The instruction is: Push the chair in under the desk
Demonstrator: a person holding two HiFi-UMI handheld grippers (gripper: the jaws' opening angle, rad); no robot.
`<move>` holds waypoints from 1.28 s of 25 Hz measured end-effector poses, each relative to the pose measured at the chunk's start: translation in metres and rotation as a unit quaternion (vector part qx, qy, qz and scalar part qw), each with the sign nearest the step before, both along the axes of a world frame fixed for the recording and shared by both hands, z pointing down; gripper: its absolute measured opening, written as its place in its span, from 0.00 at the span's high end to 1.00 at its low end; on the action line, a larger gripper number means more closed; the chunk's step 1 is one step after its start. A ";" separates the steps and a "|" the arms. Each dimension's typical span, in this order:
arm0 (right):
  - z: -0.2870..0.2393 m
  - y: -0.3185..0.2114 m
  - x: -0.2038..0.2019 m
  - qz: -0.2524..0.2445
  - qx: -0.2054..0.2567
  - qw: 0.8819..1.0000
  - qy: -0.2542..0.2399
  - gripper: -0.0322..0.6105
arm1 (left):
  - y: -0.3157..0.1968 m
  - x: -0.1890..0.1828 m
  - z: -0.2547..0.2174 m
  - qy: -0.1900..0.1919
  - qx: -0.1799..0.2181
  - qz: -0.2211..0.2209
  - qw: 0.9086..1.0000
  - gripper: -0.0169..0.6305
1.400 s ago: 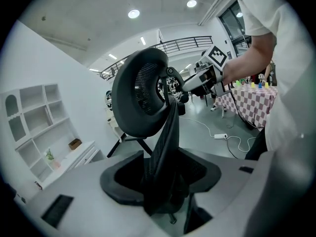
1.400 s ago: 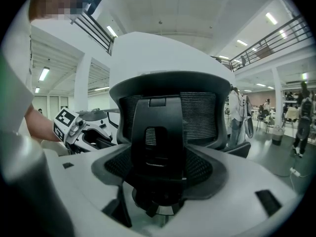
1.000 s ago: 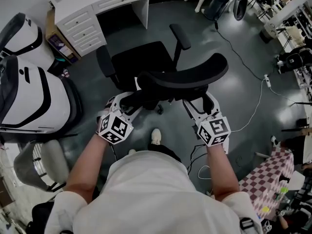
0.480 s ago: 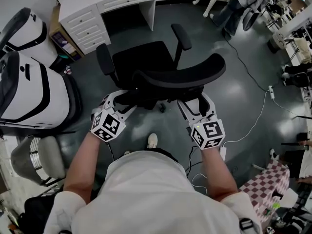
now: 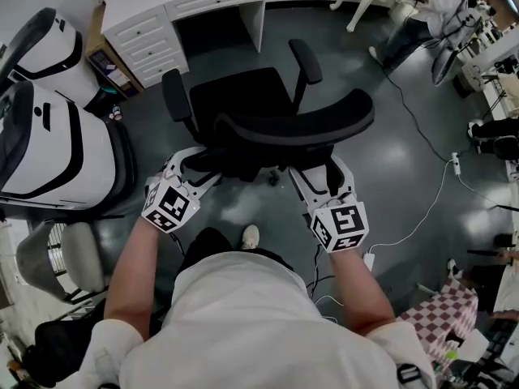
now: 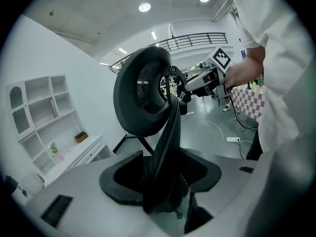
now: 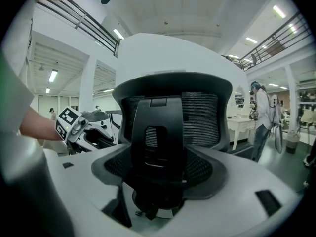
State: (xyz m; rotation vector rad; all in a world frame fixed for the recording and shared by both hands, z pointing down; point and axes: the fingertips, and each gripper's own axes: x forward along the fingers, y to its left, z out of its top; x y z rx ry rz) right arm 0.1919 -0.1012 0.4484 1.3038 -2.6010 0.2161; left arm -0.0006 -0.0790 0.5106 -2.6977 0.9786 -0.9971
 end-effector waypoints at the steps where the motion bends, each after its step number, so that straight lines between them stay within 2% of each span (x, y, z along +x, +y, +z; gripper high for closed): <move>1: 0.000 -0.002 0.000 -0.004 0.000 1.000 0.000 0.45 | -0.002 0.000 0.000 0.001 -0.002 0.001 1.000 0.63; 12: 0.003 -0.042 -0.008 -0.022 -0.012 1.000 0.010 0.45 | -0.035 -0.003 0.003 -0.009 -0.009 0.020 1.000 0.67; 24: 0.004 -0.094 0.012 -0.047 -0.022 0.998 0.024 0.45 | -0.065 0.021 0.003 -0.022 -0.012 0.037 0.999 0.74; 32: 0.005 -0.117 0.003 -0.047 -0.022 0.998 0.023 0.45 | -0.088 0.013 0.004 -0.023 -0.023 0.046 0.998 0.75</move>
